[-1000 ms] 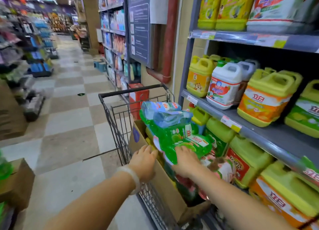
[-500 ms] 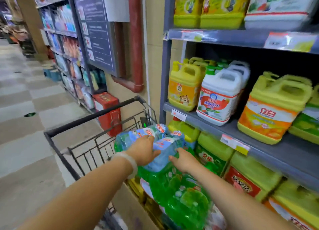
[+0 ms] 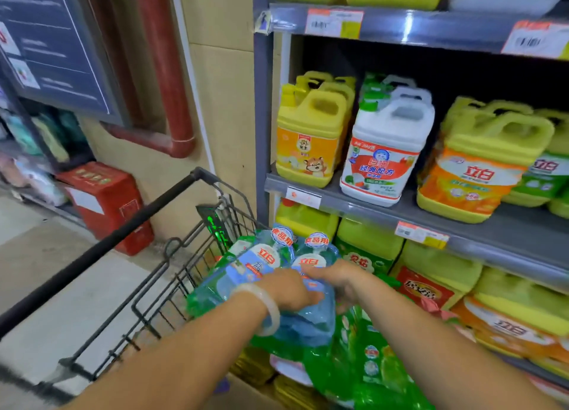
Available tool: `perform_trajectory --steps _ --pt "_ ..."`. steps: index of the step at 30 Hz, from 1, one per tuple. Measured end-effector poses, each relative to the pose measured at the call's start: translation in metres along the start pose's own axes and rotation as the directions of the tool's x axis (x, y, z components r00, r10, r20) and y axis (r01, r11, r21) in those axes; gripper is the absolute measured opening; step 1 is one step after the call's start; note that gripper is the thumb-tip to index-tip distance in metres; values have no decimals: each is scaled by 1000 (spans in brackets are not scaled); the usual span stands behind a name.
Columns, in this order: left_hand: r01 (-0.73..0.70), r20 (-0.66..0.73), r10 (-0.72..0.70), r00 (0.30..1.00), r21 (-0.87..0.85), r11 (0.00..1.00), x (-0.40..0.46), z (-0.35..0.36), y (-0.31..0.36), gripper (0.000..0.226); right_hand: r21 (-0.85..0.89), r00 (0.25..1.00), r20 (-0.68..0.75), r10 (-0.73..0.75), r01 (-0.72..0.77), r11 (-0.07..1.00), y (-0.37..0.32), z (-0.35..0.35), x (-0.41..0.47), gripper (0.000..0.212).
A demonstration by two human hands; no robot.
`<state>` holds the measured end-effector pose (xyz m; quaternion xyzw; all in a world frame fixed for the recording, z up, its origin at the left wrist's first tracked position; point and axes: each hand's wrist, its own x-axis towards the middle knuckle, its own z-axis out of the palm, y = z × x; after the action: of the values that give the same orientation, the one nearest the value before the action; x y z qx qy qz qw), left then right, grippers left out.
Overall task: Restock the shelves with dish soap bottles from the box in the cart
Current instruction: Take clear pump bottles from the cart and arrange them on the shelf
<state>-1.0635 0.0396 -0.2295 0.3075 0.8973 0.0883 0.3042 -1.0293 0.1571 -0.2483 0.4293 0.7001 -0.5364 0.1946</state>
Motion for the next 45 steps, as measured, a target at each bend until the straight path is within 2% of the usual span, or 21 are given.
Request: perform_trajectory --steps 5,9,11,13,15,19,21,23,26,28,29,32,33,34,37,38,39,41,45 --pt "-28 -25 28 999 -5 1000 8 6 -7 63 -73 993 -54 101 -105 992 -9 8 4 39" --pt "-42 -35 40 999 -67 997 11 7 -12 64 58 990 -77 117 -112 992 -7 14 13 33" --pt "-56 -22 54 998 -106 993 15 8 -15 64 97 991 -108 83 -72 993 -9 16 14 46" --pt "-56 -3 56 998 -155 986 18 8 -16 65 79 976 -215 16 1 997 -9 16 15 65" --pt "-58 -10 57 998 -193 980 19 8 -15 67 96 970 -244 -5 30 995 -8 16 15 71" --pt "-64 -28 59 998 -314 947 17 12 -16 82 293 980 -201 7 54 955 3 13 25 65" --pt "-87 -71 62 996 -429 899 23 19 -21 97 396 983 -185 -3 77 915 9 11 25 59" --pt "-83 -109 29 994 -533 842 30 24 -27 100 495 986 -168 -15 97 864 13 10 20 54" --pt "-50 -63 15 998 -591 805 21 18 -24 99 614 982 -185 -42 149 776 22 4 11 55" --pt "-65 10 94 996 -652 756 23 16 -23 108 663 977 -205 -60 184 725 31 0 4 54" --pt "-68 60 150 987 -687 723 24 15 -22 102 682 976 -208 -68 195 705 36 -2 0 50" --pt "-60 148 259 954 -757 650 27 10 -14 33 734 972 -211 -100 225 640 52 -9 -13 37" --pt "-47 158 259 953 -767 640 25 6 -9 28 743 968 -222 -120 247 621 58 -12 -19 35" --pt "-45 177 279 944 -768 639 24 4 -3 39 742 961 -235 -147 275 612 64 -18 -25 32" --pt "-104 164 325 931 -736 669 20 5 24 97 700 925 -285 -252 380 604 83 -39 -47 22" --pt "-125 154 340 928 -731 671 19 9 34 105 683 909 -310 -278 416 601 91 -48 -53 21" --pt "-151 144 362 921 -724 673 15 12 48 98 668 895 -332 -300 447 595 99 -57 -61 20" --pt "-211 122 411 903 -707 675 4 21 80 68 655 867 -368 -337 499 568 120 -80 -77 20" --pt "-341 69 511 857 -666 663 -30 50 160 36 623 826 -442 -351 564 542 177 -132 -118 17"
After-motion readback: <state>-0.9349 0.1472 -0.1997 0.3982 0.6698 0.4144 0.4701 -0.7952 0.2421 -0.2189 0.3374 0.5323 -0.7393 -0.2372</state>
